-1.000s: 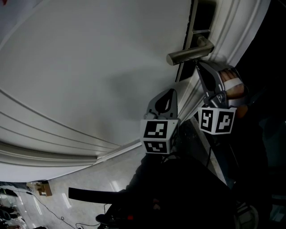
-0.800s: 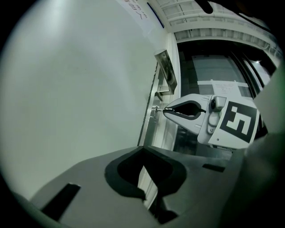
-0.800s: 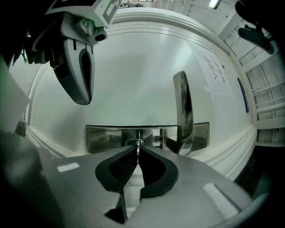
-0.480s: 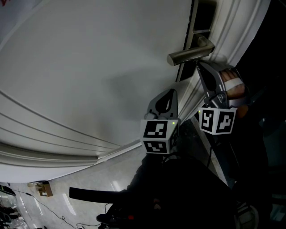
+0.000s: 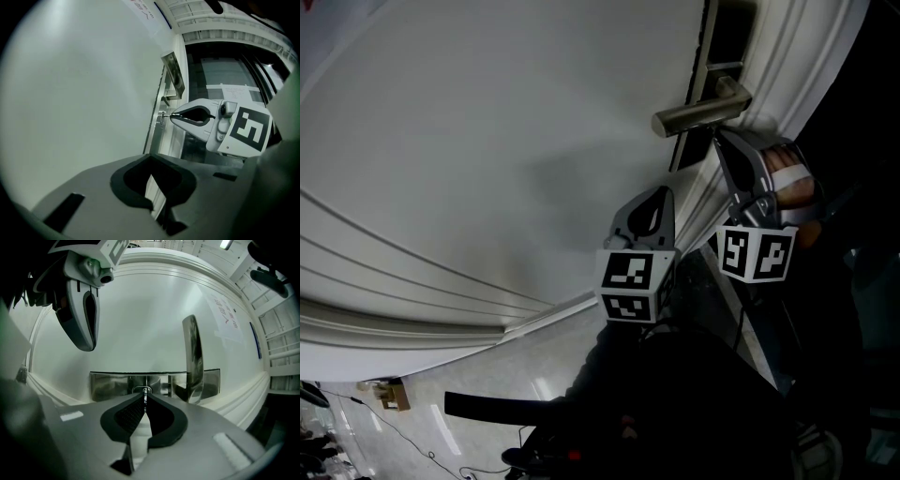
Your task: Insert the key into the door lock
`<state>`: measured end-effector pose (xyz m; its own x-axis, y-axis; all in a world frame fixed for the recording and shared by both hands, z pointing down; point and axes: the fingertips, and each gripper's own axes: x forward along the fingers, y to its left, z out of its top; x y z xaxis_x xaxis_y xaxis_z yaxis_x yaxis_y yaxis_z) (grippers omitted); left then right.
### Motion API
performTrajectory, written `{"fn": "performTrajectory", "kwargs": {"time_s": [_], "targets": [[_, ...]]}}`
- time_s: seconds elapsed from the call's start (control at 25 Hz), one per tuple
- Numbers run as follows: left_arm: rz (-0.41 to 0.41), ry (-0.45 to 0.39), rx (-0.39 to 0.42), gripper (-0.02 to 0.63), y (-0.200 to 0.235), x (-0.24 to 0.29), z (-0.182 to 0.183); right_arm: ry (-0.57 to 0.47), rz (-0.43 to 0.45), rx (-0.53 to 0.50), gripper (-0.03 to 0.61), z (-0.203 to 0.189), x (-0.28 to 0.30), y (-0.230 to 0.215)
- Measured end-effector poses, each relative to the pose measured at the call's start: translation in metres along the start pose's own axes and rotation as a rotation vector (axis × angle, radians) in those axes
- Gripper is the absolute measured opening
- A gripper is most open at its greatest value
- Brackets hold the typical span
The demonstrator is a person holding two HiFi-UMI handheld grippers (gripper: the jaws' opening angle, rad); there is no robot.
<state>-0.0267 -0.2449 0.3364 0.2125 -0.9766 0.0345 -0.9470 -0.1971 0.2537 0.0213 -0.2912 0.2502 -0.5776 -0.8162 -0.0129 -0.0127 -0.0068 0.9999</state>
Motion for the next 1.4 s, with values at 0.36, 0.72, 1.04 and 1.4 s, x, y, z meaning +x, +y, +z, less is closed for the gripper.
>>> {"fn": "performTrajectory", "kwargs": {"time_s": [0.36, 0.72, 1.04, 1.4], "targets": [[-0.002, -0.001, 0.0, 0.0, -0.0006, 0.0019, -0.0006, 0.001, 0.003, 0.006, 0.012, -0.0013, 0.0016, 0.0012], [-0.006, -0.001, 0.007, 0.002, 0.0001, 0.0006, -0.0002, 0.005, 0.002, 0.003, 0.012, -0.0017, 0.0016, 0.0014], [-0.004, -0.001, 0.012, 0.002, 0.0026, -0.0003, 0.0019, 0.009, 0.0, 0.005, 0.012, -0.0009, 0.0023, 0.0002], [-0.009, 0.001, 0.016, 0.001, 0.0032, 0.0017, 0.003, 0.012, 0.001, 0.006, 0.012, -0.0018, 0.0032, 0.0009]]}}
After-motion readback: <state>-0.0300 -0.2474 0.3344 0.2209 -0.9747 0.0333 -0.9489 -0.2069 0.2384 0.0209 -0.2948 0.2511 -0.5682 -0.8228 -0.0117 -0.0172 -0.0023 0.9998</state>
